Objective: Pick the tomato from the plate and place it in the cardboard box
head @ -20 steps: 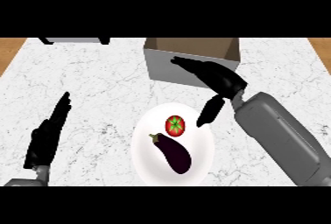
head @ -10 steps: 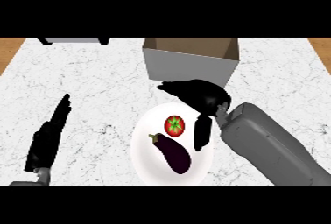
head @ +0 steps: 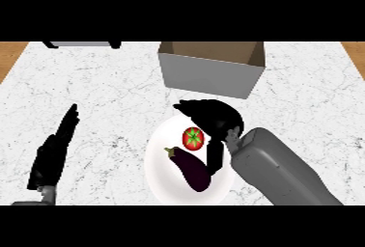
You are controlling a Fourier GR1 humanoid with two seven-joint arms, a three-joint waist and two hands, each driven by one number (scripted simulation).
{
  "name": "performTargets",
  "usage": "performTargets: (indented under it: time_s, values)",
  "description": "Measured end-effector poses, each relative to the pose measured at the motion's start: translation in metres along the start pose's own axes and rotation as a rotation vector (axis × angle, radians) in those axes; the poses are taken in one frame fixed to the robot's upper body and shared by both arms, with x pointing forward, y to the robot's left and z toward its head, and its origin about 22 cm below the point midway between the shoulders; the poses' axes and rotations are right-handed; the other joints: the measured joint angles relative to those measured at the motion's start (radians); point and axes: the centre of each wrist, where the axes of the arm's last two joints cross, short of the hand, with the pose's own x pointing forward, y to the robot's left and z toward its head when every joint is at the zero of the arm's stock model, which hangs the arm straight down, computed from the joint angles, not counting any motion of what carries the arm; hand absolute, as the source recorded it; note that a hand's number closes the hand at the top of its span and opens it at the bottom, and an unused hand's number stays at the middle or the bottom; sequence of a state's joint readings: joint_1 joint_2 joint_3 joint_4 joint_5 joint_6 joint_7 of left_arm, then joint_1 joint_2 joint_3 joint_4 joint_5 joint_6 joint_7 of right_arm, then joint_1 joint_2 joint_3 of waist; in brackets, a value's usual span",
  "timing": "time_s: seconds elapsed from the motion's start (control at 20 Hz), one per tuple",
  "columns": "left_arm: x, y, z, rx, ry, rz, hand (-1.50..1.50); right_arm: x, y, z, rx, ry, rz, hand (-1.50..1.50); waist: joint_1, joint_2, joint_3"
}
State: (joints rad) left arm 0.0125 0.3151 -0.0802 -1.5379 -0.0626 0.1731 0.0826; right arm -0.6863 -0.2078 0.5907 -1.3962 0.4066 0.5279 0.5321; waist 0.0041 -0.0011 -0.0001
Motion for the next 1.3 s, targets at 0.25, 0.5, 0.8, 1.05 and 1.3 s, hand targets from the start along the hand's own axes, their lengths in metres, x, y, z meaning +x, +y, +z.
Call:
performTargets:
  time_s: [0.25, 0.5, 0.8, 1.05, 1.3]
  values:
    - [0.003, -0.001, -0.003, 0.002, -0.003, 0.006, 0.00, -0.005, 0.010, -0.001, 0.013, 0.026, 0.014, -1.50, -0.001, 0.000, 0.000]
    - [0.008, 0.001, -0.002, 0.000, -0.002, 0.008, 0.00, -0.015, 0.016, -0.009, 0.017, 0.035, 0.015, -1.50, 0.001, 0.001, 0.000]
    - [0.005, -0.002, -0.004, 0.009, 0.000, -0.001, 0.00, -0.016, 0.028, -0.014, 0.004, 0.029, 0.010, -1.50, -0.001, 0.001, 0.000]
    - [0.005, 0.001, -0.003, 0.003, -0.003, -0.002, 0.00, -0.015, 0.026, -0.021, 0.002, 0.030, 0.006, -1.50, 0.000, 0.001, 0.000]
    - [0.004, -0.008, -0.009, 0.005, -0.007, 0.002, 0.00, -0.021, 0.034, -0.029, -0.001, 0.025, -0.006, -1.50, 0.000, 0.001, 0.000]
